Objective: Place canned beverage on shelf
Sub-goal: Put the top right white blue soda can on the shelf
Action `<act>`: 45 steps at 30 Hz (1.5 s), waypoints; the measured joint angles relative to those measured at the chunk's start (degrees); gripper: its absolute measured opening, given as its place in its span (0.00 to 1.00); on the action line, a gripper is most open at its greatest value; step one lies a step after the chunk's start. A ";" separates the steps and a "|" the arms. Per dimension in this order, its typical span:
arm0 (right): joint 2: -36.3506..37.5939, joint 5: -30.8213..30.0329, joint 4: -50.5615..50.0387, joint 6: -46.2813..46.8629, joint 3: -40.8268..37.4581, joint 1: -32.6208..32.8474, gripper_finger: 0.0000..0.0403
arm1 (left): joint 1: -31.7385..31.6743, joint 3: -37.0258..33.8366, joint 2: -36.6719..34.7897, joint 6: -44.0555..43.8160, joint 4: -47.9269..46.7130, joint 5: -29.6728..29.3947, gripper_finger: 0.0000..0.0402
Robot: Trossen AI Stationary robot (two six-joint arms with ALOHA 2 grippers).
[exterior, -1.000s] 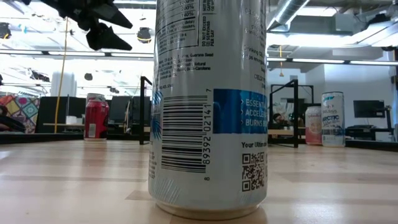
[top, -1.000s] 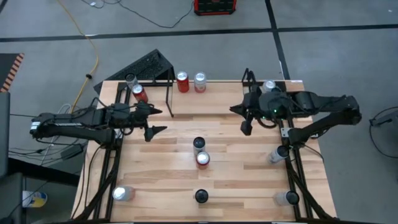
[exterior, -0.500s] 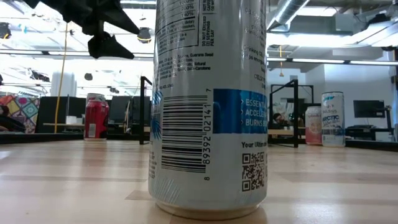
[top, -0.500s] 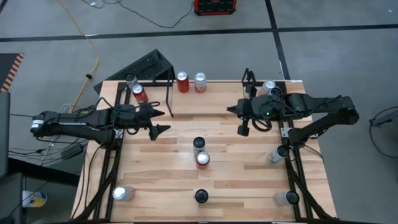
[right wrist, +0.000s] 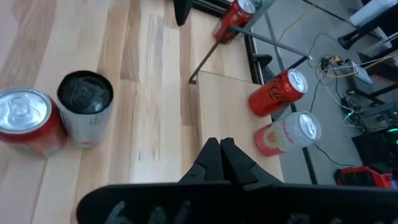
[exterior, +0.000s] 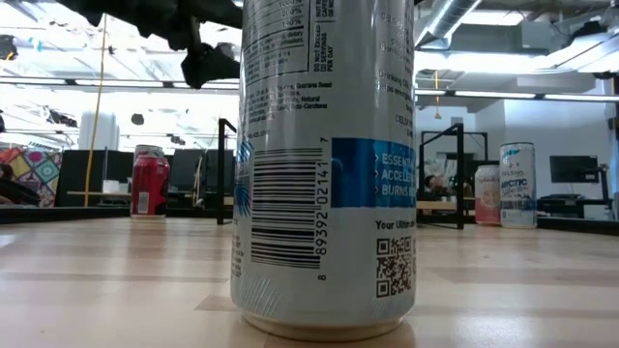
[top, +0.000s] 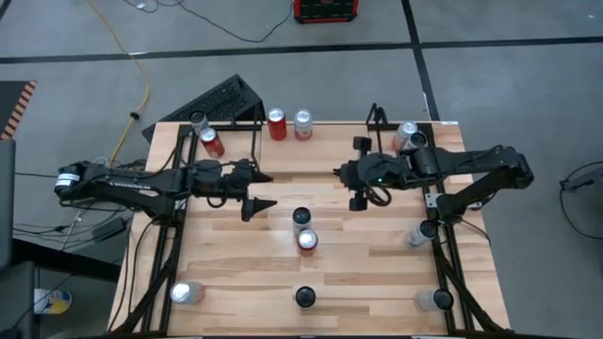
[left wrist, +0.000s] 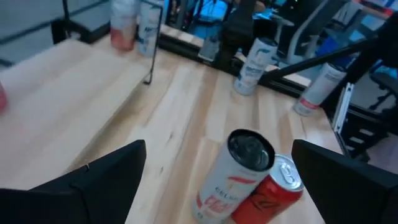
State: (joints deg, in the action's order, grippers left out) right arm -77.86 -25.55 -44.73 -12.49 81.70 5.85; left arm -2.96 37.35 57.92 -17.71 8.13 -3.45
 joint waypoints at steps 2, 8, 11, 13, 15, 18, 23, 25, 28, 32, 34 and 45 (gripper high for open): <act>0.40 0.23 -1.55 0.01 -0.02 0.00 0.00 | -0.02 0.48 -0.07 1.43 0.54 -0.88 0.93; 4.05 0.39 -8.17 3.64 -0.01 -0.07 0.00 | -0.02 0.50 -1.33 5.42 -0.39 -6.12 0.74; 6.55 0.40 -12.42 6.99 0.01 -0.38 0.00 | -0.03 0.50 -1.70 6.70 -0.92 -7.75 0.60; 8.32 0.38 -13.07 8.69 0.01 -0.60 0.00 | -0.02 0.50 -1.77 7.38 -0.78 -8.49 0.49; 9.85 0.34 -13.88 9.79 0.01 -0.74 0.00 | -0.02 0.50 -1.83 7.55 -0.66 -8.58 0.37; 11.85 0.34 -13.42 10.83 0.01 -0.74 0.00 | -0.02 0.50 -1.83 7.86 -0.65 -8.33 0.19; 14.27 0.33 -13.31 10.71 -0.01 -0.74 0.00 | -0.04 0.50 -3.42 8.59 -0.70 -5.99 0.02; 15.30 0.12 -13.40 10.33 -0.03 -0.74 0.00 | -0.04 0.50 -5.04 9.62 -1.12 -5.85 0.01; 17.34 -0.01 -11.38 10.08 -1.16 -0.82 0.00 | -0.07 0.50 -8.07 11.35 -1.57 -5.94 0.00; 21.12 0.01 -2.67 10.01 -5.70 -1.70 0.00 | -0.07 0.50 -12.30 13.78 -3.64 -5.98 0.00; 22.74 0.01 2.60 9.47 -8.24 -2.38 0.00 | -0.07 0.50 -13.90 14.12 -5.69 -5.96 0.00; 25.82 0.12 14.99 9.44 -12.67 -5.70 0.00 | 0.50 0.50 -17.21 15.23 -9.82 -5.09 0.00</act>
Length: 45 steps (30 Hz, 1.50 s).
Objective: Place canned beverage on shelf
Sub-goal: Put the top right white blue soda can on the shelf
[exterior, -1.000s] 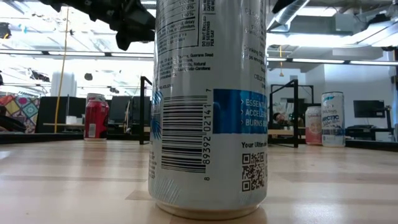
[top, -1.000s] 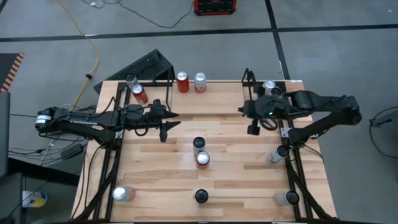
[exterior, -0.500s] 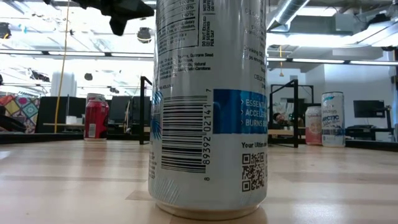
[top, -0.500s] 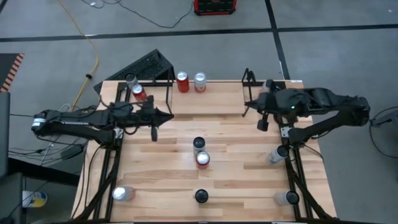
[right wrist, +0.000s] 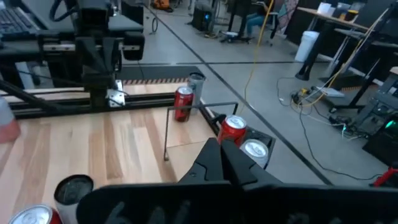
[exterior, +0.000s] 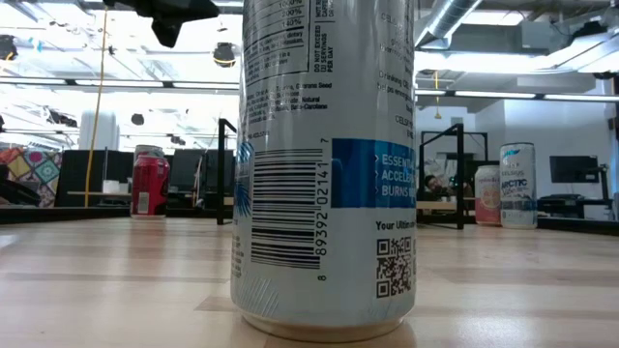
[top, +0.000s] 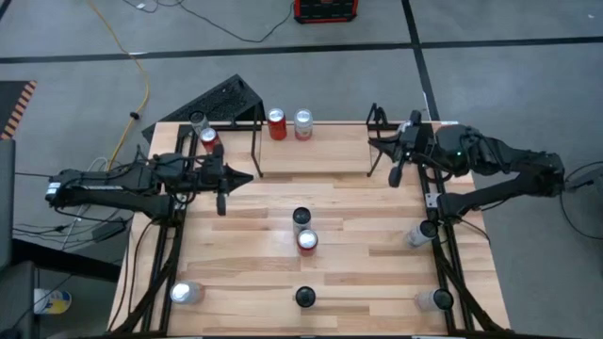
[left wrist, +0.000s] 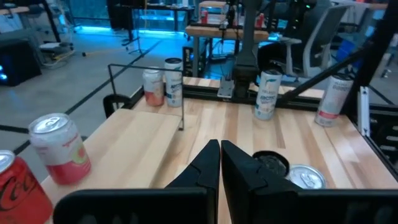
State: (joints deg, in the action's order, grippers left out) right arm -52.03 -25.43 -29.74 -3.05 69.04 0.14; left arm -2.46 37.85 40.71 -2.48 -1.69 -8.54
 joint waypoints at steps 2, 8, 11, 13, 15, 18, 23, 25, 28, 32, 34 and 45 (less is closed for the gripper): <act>0.37 0.00 0.38 0.28 0.02 -0.38 0.00 | 0.00 -0.05 0.26 0.33 -0.04 0.69 0.00; 0.66 0.02 0.00 2.47 0.00 -1.47 0.00 | 0.00 -4.63 0.18 -1.14 5.44 0.72 0.00; 0.77 0.02 0.02 2.45 0.07 -1.44 0.00 | 0.00 -6.28 -0.69 -2.05 8.50 0.71 0.00; 0.70 0.07 -0.01 2.24 0.07 -1.42 0.00 | 0.00 -7.08 -1.23 -2.74 9.61 0.70 0.00; 0.69 0.06 0.00 1.23 0.07 -1.44 0.00 | 0.02 -7.28 -1.44 -3.11 10.18 0.68 0.00; 0.72 0.02 0.02 -0.28 0.07 -1.47 0.00 | 0.02 -7.28 -1.43 -3.31 10.35 0.68 0.00; 0.70 0.00 -0.01 0.94 0.07 -2.62 0.00 | 0.02 -7.28 -1.42 -4.00 10.30 0.66 0.00; 0.70 -0.02 -0.17 2.74 0.07 -3.37 0.00 | 0.02 -7.28 -1.50 -4.00 10.27 0.63 0.00; 0.70 0.01 -0.65 4.01 0.07 -4.22 0.00 | 0.02 -7.28 -1.53 -4.00 10.30 0.63 0.00; 0.68 0.02 -2.08 4.59 0.07 -4.46 0.00 | 0.02 -7.28 -1.76 -3.89 10.23 0.63 0.00; 0.61 0.02 -2.05 4.59 0.07 -4.46 0.00 | 0.04 -7.28 -1.81 -3.30 10.36 0.63 0.00; -0.97 0.04 -2.12 4.32 0.09 -4.44 0.00 | 0.04 -10.86 -3.71 -3.59 16.68 1.77 0.00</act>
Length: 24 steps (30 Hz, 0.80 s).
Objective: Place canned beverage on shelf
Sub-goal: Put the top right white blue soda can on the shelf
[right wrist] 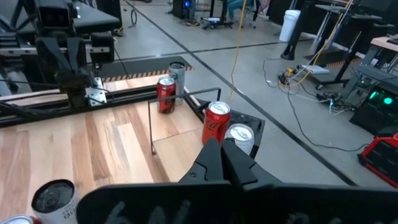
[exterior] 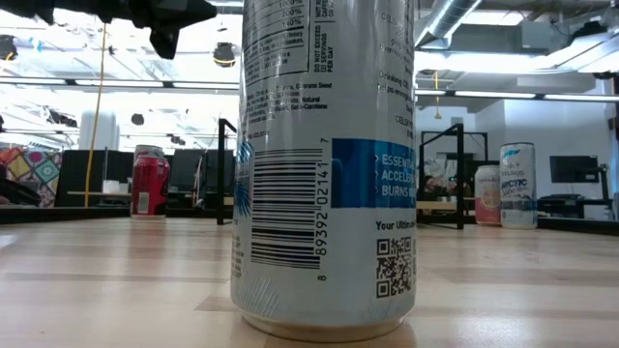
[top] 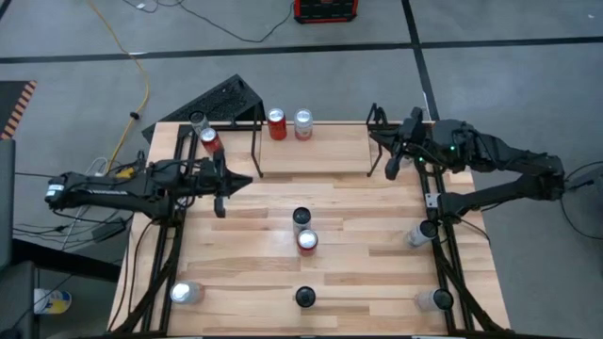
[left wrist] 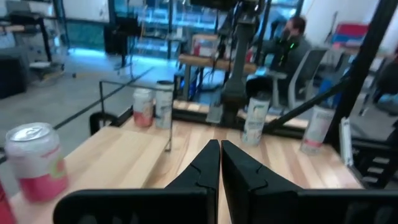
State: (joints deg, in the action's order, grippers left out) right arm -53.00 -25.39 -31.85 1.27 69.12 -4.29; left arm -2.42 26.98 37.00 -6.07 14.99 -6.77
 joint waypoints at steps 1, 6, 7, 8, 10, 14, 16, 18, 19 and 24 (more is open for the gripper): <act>-0.13 0.00 -0.03 -0.03 0.00 0.00 0.00 | 0.01 -1.52 -0.40 -0.21 2.53 0.37 0.00; -0.25 0.02 -0.02 -0.21 0.00 -0.50 0.00 | -0.22 -7.26 -3.45 -2.99 10.54 0.19 0.00; -0.25 0.04 -0.02 -0.21 0.00 -0.81 0.00 | -0.38 -7.80 -4.19 -3.52 10.79 0.09 0.00; -0.25 0.02 -0.02 -0.21 0.00 -1.06 0.00 | -0.44 -8.31 -4.92 -4.02 11.02 0.09 0.00; -0.25 0.03 -0.01 -0.21 0.00 -1.59 0.00 | -0.45 -8.86 -6.16 -4.57 11.44 0.09 0.00; -0.47 0.02 0.26 -0.19 0.00 -2.27 0.00 | -0.45 -9.48 -8.27 -4.69 11.49 0.09 0.00; -0.64 0.04 0.20 -0.19 0.00 -2.25 0.00 | -0.45 -9.53 -8.87 -4.69 11.38 0.09 0.00; -0.73 0.04 0.17 -0.19 0.00 -2.25 0.00 | -0.45 -9.53 -9.21 -4.69 11.33 0.09 0.00; -0.82 0.03 0.22 -0.19 0.00 -2.23 0.00 | -0.45 -9.53 -9.32 -4.69 11.29 0.09 0.00; -1.26 0.04 0.13 -0.17 0.00 -2.25 0.00 | -0.45 -9.53 -9.32 -4.69 11.15 0.09 0.00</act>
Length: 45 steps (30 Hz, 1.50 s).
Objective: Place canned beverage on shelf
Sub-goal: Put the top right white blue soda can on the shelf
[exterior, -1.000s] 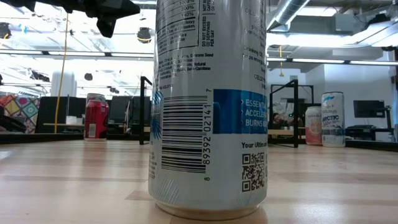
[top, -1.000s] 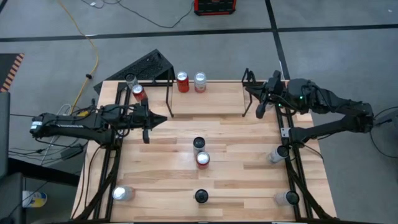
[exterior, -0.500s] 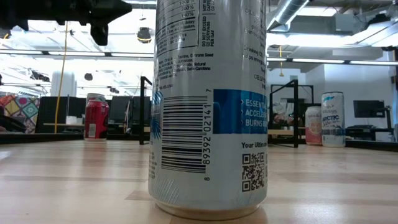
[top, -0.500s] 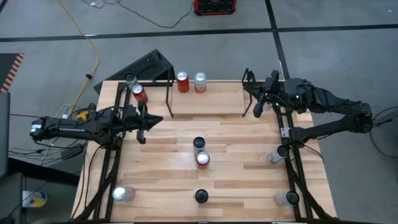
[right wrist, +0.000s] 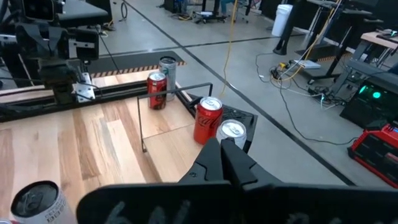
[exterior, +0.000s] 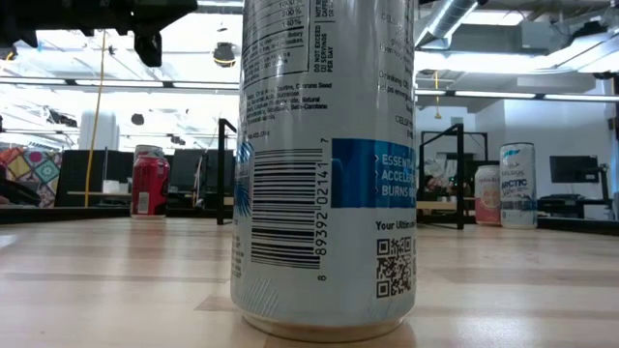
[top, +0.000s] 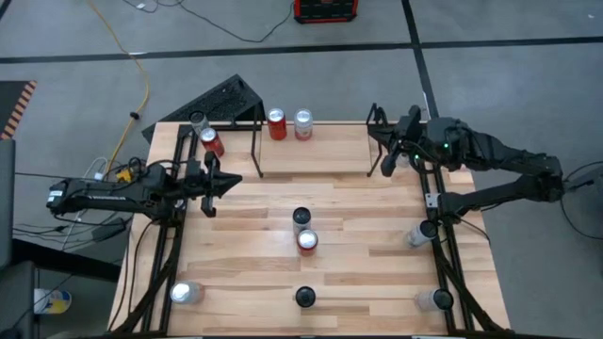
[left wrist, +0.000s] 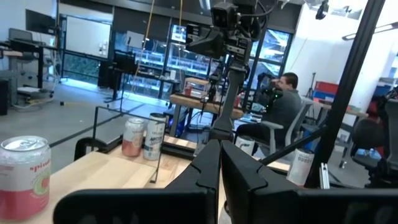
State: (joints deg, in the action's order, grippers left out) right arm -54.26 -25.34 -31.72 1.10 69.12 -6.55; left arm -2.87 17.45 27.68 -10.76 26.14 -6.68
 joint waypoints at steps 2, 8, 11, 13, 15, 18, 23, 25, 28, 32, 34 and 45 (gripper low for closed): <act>-0.13 0.00 0.13 0.27 0.00 0.00 0.00 | 0.00 0.00 -0.01 0.00 -0.10 0.00 0.00; -0.46 0.02 0.08 0.88 0.02 0.00 0.00 | 0.00 0.00 0.00 0.02 -0.12 0.00 0.00; -0.72 0.17 -2.11 1.70 1.20 -0.91 0.00 | 0.00 0.00 -0.02 0.27 0.12 0.00 0.00; -1.42 0.15 -4.06 3.82 3.20 -2.02 0.00 | 0.00 0.00 -0.30 0.45 0.25 0.00 0.00; -2.24 0.20 -8.71 5.27 5.23 -3.78 0.00 | 0.00 0.00 -0.83 0.66 0.25 -0.07 0.00; -4.02 1.75 -15.93 6.60 8.29 -6.81 0.00 | 0.00 0.00 -1.51 1.05 0.26 -0.07 0.00; -6.61 5.86 -23.70 9.09 11.13 -12.00 0.00 | 0.00 0.00 -1.77 1.01 -1.15 -0.11 0.00; -7.63 8.06 -24.25 9.15 11.44 -13.45 0.00 | 0.00 0.00 -1.77 0.63 -2.62 -0.13 0.00; -9.15 10.95 -25.01 9.14 11.45 -16.24 0.01 | 0.00 0.00 -1.77 -0.14 -3.79 -0.15 0.00; -11.35 14.61 -28.25 9.15 11.45 -21.09 0.05 | 0.00 0.00 -1.77 -0.34 -3.93 -0.15 0.00; -13.00 16.43 -30.25 9.14 11.45 -23.86 0.09 | 0.00 0.00 -1.77 -0.24 -4.08 -0.15 0.00; -21.01 20.76 -39.20 3.36 11.43 -35.42 0.36 | 0.00 0.00 -1.73 -0.96 -6.72 -0.40 0.00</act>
State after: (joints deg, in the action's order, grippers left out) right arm -75.28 -4.58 -70.92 4.46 80.55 -41.97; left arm -2.87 17.45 25.95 -11.73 19.42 -7.08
